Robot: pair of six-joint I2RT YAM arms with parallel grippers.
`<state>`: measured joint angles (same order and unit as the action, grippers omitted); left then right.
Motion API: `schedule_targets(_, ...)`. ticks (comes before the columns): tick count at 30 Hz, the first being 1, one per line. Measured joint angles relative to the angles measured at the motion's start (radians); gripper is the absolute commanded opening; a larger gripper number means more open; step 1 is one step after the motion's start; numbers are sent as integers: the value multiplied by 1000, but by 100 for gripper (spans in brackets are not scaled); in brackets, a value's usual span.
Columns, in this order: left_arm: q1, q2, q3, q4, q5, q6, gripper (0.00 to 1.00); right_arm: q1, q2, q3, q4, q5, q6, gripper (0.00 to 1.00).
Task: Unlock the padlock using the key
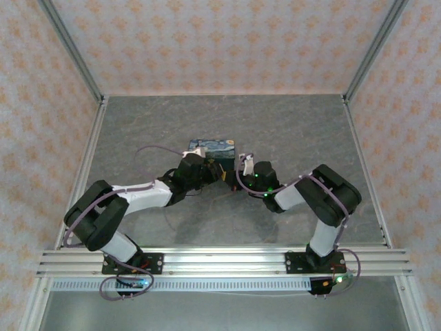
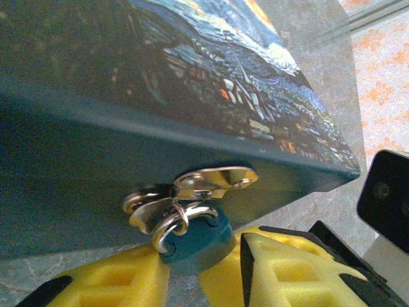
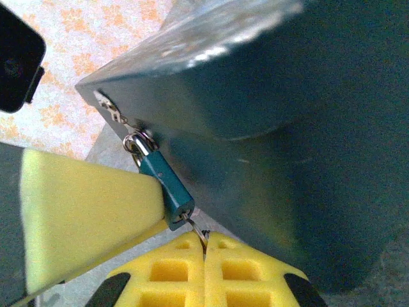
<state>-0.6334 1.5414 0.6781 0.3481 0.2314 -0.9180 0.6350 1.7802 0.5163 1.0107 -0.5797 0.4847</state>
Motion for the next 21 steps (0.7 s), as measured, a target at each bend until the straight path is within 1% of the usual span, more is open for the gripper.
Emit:
schedule_targets(2,-1,5,0,0,5,0,45,4,8,0,0,7,36,0)
schedule_targets(11,-7,2,-1,24,33,-4,62,14,49,0,-13,42,188,0)
schedule_targets(16,20,-69,-49,23,34,-12,66,24,50,1,-34,42,218,0)
schedule_targets(21,69,-155,-137,49,34,-39,65,37,49,8,-59,42,244,0)
